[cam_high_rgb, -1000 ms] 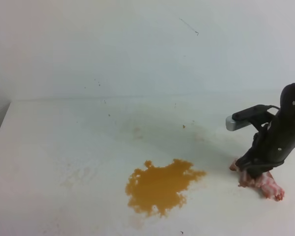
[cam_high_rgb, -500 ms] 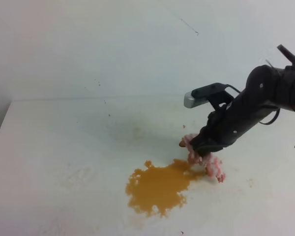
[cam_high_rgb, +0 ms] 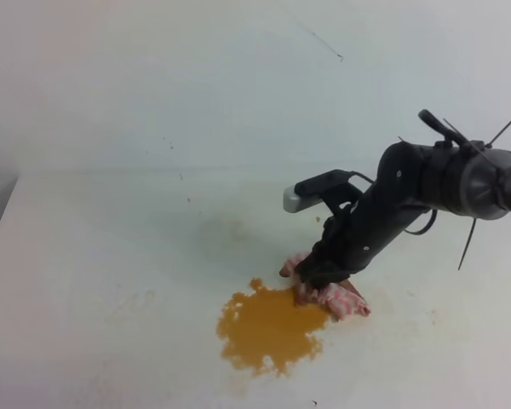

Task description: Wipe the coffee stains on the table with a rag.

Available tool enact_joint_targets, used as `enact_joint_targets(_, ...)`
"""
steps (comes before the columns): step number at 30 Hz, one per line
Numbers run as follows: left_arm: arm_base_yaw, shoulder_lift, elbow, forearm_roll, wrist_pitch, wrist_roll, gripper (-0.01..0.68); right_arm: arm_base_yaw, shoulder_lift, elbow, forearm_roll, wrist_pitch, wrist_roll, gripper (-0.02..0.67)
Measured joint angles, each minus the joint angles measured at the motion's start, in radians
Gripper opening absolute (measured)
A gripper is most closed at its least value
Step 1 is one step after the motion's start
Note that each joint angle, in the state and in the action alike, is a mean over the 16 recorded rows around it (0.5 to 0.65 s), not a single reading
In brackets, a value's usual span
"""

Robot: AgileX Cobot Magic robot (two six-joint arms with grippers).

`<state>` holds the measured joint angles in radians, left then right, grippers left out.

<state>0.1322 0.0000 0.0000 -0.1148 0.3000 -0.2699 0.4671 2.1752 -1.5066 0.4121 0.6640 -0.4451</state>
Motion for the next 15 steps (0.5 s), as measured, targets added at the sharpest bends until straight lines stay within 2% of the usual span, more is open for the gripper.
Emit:
enact_joint_targets(8, 0.000, 0.000, 0.000, 0.000, 0.003, 0.000, -0.003, 0.073, 0.015, -0.020, 0.012, -0.021, 0.003, 0.042)
enact_joint_targets(15, 0.000, 0.000, 0.000, 0.000, 0.003, -0.001, -0.003, 0.101, 0.018, -0.031, 0.018, -0.019, 0.016, 0.042)
